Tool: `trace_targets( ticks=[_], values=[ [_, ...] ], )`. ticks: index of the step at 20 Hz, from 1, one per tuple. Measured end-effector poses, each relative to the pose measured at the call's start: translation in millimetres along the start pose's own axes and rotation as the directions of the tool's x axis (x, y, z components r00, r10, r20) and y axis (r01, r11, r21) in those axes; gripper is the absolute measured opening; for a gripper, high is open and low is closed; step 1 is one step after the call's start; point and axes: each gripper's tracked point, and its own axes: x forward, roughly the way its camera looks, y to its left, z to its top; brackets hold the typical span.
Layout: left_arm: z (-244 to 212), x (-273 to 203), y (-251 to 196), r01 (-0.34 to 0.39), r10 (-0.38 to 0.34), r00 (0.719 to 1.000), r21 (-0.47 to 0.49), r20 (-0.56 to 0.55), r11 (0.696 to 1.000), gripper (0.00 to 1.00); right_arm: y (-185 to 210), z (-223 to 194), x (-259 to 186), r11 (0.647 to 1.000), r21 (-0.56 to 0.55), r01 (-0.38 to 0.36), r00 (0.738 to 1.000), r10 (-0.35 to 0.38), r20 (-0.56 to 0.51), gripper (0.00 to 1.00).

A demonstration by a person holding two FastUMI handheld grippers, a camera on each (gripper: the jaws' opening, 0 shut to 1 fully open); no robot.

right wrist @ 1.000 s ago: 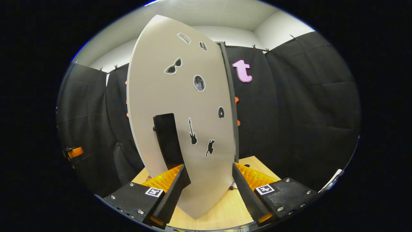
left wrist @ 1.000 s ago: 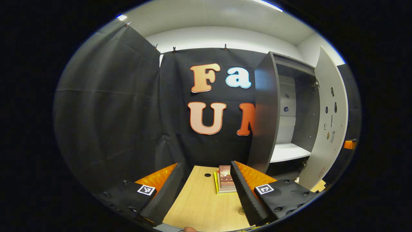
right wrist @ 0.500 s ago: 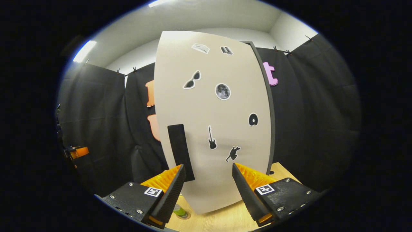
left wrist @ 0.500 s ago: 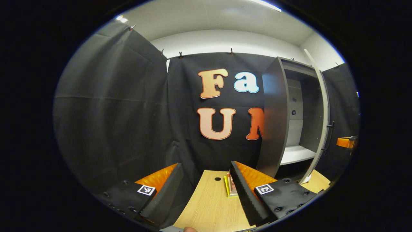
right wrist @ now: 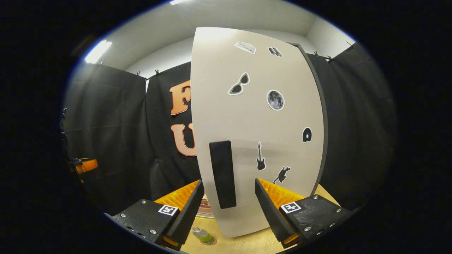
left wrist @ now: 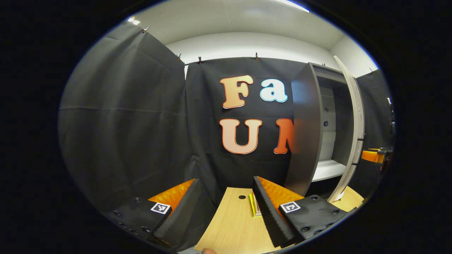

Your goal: Open the cabinet door with the right hand, grasp the bottle in the cabinet with the left hand and place it on the coaster, then close the cabinet door with the right hand.

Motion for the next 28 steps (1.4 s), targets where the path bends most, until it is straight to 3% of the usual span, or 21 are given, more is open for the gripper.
trace_targets(
  ticks=[13,28],
  values=[
    [7,20,45,-0.036,0.036,0.999,0.010,0.001,0.999,0.97,-4,-20,48,0.995,-0.034,0.090,0.995,-0.092,-0.043,0.90],
    [7,30,71,-0.088,0.088,0.996,0.009,-0.010,0.996,0.99,-16,-26,82,0.982,-0.036,0.184,0.983,-0.185,-0.014,0.90]
  ],
)
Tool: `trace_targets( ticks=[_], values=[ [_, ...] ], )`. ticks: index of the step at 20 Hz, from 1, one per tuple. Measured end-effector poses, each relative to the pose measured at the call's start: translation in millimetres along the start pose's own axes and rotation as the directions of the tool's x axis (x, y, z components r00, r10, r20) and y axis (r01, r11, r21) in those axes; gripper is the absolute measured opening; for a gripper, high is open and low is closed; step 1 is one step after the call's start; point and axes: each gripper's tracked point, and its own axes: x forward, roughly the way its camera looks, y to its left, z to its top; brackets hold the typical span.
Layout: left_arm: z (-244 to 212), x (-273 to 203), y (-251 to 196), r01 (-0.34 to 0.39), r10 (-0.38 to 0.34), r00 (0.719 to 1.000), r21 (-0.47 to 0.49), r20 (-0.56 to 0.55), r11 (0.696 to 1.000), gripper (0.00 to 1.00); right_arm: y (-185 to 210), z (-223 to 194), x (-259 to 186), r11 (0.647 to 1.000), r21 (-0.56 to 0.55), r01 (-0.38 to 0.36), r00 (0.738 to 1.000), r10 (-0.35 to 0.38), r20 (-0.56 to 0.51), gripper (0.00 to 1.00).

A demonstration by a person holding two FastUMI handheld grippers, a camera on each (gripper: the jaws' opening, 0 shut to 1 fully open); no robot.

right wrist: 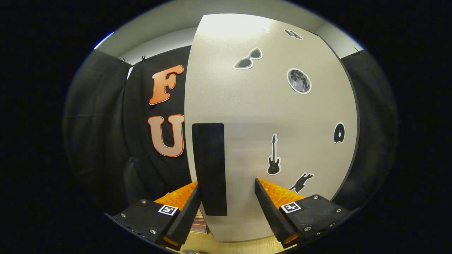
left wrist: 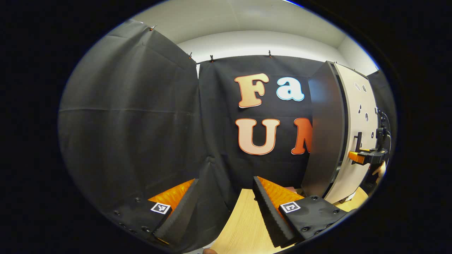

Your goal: Open the cabinet door with the right hand, grasp the bottle in the cabinet with the left hand and place it on the coaster, then close the cabinet door with the right hand.

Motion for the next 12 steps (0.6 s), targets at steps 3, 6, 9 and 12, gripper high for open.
trace_targets(
  ticks=[3,6,9,12],
  values=[
    [3,3,-4,0.003,-0.003,1.000,0.001,0.000,1.000,0.97,-3,-3,5,0.998,-0.048,0.034,0.999,-0.034,0.003,0.89],
    [5,10,-9,0.013,-0.013,1.000,0.002,0.002,1.000,0.96,-3,-3,5,0.997,-0.060,0.046,0.999,-0.046,0.003,0.90],
    [12,15,-18,0.026,-0.026,1.000,0.002,0.004,1.000,0.96,-2,-4,1,0.999,-0.034,0.033,0.999,-0.035,-0.032,0.87],
    [22,22,-35,0.060,-0.060,0.998,-0.007,0.010,0.998,0.96,7,12,-23,1.000,-0.006,-0.026,0.999,0.026,-0.036,0.90]
  ],
)
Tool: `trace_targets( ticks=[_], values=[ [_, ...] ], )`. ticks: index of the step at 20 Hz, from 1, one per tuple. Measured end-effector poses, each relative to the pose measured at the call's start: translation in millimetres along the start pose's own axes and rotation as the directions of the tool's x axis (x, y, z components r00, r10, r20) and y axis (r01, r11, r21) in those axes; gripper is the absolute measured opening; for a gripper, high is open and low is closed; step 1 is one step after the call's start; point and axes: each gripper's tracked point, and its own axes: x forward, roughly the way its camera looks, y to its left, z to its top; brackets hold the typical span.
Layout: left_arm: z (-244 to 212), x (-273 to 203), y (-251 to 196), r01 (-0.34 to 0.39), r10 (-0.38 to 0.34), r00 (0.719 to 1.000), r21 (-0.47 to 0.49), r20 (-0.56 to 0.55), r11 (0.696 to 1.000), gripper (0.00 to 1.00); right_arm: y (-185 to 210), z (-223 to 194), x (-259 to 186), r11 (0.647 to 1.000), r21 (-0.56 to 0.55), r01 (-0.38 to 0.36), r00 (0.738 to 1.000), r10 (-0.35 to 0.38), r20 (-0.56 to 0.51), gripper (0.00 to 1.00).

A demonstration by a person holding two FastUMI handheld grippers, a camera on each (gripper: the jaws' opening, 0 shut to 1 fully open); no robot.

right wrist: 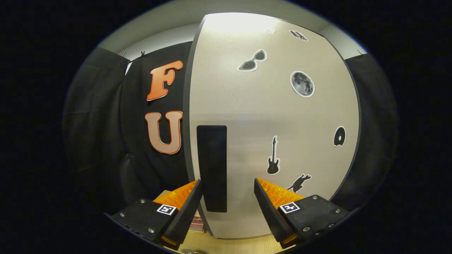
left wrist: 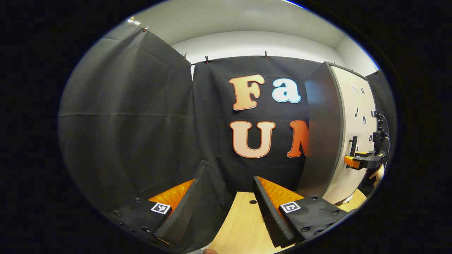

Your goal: Open the cabinet door with the right hand, grasp the bottle in the cabinet with the left hand and place it on the coaster, then close the cabinet door with the right hand.

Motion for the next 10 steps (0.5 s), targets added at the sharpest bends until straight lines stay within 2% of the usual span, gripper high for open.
trace_targets(
  ticks=[2,4,6,10],
  values=[
    [8,5,-9,0.024,-0.024,1.000,-0.008,0.004,1.000,0.96,2,23,-33,0.999,0.005,-0.044,0.999,0.044,0.026,0.90],
    [17,6,-18,0.049,-0.049,0.999,-0.014,0.011,0.999,0.96,-10,49,-69,0.999,-0.005,-0.050,0.997,0.050,0.061,0.90],
    [28,7,-26,0.067,-0.066,0.997,-0.009,0.026,0.998,0.96,-32,72,-106,1.000,-0.021,-0.022,0.994,0.024,0.103,0.90],
    [48,-1,-36,0.096,-0.096,0.994,0.002,0.059,0.995,0.96,-77,98,-167,0.995,-0.058,0.082,0.987,-0.073,0.142,0.90]
  ],
)
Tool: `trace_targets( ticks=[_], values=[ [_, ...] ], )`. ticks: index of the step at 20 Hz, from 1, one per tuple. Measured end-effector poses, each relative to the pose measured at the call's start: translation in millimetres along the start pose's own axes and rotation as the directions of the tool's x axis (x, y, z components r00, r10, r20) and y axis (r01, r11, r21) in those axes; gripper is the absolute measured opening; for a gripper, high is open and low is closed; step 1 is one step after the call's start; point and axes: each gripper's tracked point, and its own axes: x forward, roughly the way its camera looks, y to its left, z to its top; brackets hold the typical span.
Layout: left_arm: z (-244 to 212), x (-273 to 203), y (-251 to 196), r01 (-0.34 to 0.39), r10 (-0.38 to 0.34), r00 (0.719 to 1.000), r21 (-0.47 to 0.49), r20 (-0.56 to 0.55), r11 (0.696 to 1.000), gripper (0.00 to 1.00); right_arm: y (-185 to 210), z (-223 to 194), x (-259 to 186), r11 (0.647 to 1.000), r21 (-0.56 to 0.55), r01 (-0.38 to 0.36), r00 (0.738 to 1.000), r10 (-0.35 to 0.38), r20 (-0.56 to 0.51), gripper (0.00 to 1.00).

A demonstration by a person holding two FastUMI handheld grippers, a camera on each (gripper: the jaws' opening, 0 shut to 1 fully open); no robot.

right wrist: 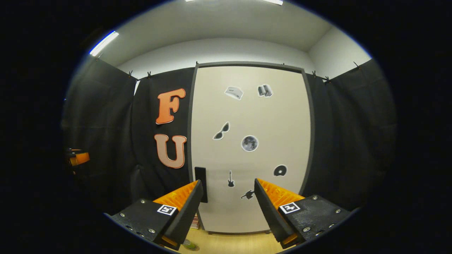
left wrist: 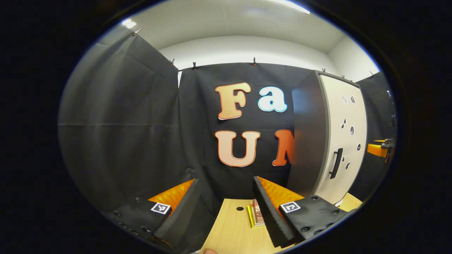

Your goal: Open the cabinet door with the right hand, grasp the bottle in the cabinet with the left hand and place it on the coaster, then close the cabinet door with the right hand.

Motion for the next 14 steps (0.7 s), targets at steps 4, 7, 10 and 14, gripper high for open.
trace_targets(
  ticks=[4,7,10,14],
  values=[
    [23,-14,1,-0.006,0.005,0.999,0.008,0.042,1.000,0.99,-46,24,-58,0.995,-0.038,0.096,0.995,-0.095,0.030,0.90],
    [47,-27,-2,0.015,-0.015,0.996,-0.007,0.084,1.000,0.97,-71,37,-93,0.988,-0.032,0.154,0.987,-0.152,0.052,0.90],
    [62,-37,-7,0.042,-0.040,0.993,-0.011,0.110,0.999,0.96,-85,44,-122,0.980,-0.028,0.196,0.979,-0.194,0.066,0.90],
    [73,-47,-8,0.059,-0.058,0.991,-0.001,0.123,0.998,0.95,-91,48,-143,0.975,-0.024,0.222,0.973,-0.220,0.076,0.90]
  ],
)
